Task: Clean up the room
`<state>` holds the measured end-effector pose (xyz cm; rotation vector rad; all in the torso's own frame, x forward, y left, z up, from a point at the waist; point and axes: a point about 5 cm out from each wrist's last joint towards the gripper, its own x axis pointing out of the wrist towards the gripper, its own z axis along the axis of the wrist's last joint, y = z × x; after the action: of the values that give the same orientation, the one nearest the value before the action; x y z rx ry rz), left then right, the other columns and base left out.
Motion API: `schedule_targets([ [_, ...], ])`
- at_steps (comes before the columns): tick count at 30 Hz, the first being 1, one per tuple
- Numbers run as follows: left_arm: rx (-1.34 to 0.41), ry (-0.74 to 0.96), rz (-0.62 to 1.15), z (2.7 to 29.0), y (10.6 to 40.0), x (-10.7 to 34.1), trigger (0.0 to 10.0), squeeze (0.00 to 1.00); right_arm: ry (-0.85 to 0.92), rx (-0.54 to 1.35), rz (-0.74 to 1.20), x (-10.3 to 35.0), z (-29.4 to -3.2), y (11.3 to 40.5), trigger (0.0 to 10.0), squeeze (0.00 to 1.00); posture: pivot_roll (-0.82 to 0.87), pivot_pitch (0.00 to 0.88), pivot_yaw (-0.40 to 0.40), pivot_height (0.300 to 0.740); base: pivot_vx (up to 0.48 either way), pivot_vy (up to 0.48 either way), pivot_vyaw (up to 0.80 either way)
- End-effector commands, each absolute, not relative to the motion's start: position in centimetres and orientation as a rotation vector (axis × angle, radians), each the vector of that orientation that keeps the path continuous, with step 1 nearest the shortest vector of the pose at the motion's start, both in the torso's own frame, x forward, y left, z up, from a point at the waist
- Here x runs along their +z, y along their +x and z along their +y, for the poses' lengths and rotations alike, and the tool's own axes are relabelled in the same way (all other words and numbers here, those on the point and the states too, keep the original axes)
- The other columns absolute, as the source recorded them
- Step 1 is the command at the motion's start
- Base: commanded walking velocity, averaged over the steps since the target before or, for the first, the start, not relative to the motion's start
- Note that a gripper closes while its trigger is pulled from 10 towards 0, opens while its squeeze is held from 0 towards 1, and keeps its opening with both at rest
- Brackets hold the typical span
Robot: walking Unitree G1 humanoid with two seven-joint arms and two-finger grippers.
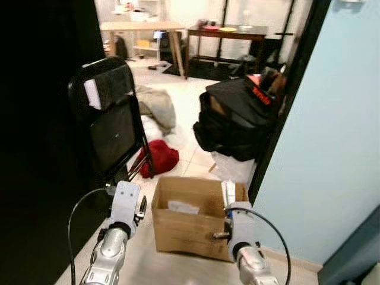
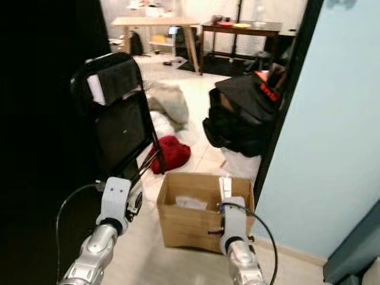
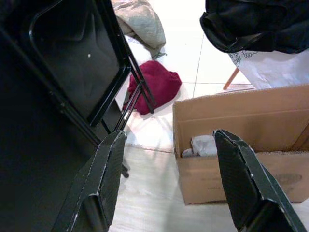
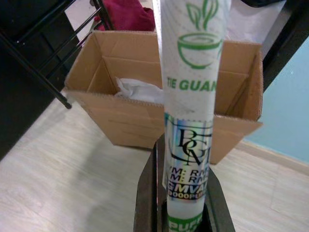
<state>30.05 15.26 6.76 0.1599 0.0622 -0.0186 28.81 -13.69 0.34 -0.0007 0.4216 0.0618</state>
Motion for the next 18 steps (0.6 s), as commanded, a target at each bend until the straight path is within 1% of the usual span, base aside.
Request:
schedule_targets([
  [1,-0.018,0.159,0.078,15.42,29.91,6.44,10.0,0.0,-0.001,0.042,0.43,0.21,-14.26,28.72,10.0,0.0,0.02,0.017,0.019,0.74,0.326,0.0,0.0],
  [6,-0.018,0.158,0.079,15.41,29.93,6.45,10.0,0.0,0.002,0.039,0.432,0.21,-14.3,28.72,10.0,0.0,0.02,0.019,0.02,0.74,0.323,0.0,0.0],
  [8,-0.018,0.159,0.08,15.42,29.92,6.43,10.0,0.0,-0.003,0.046,0.432,0.21,-14.27,28.72,10.0,0.0,0.02,0.019,0.021,0.74,0.319,0.0,-0.42],
  [15,-0.022,0.158,0.081,15.34,29.93,6.37,10.0,0.0,0.003,0.037,0.429,0.2,-14.34,28.68,10.0,0.0,0.02,0.02,0.023,0.74,0.316,0.0,-0.8],
  [18,-0.022,0.157,0.082,15.34,29.96,6.35,10.0,0.0,0.004,0.03,0.43,0.2,-14.45,28.69,10.0,0.0,0.02,0.02,0.024,0.74,0.309,0.0,0.0],
])
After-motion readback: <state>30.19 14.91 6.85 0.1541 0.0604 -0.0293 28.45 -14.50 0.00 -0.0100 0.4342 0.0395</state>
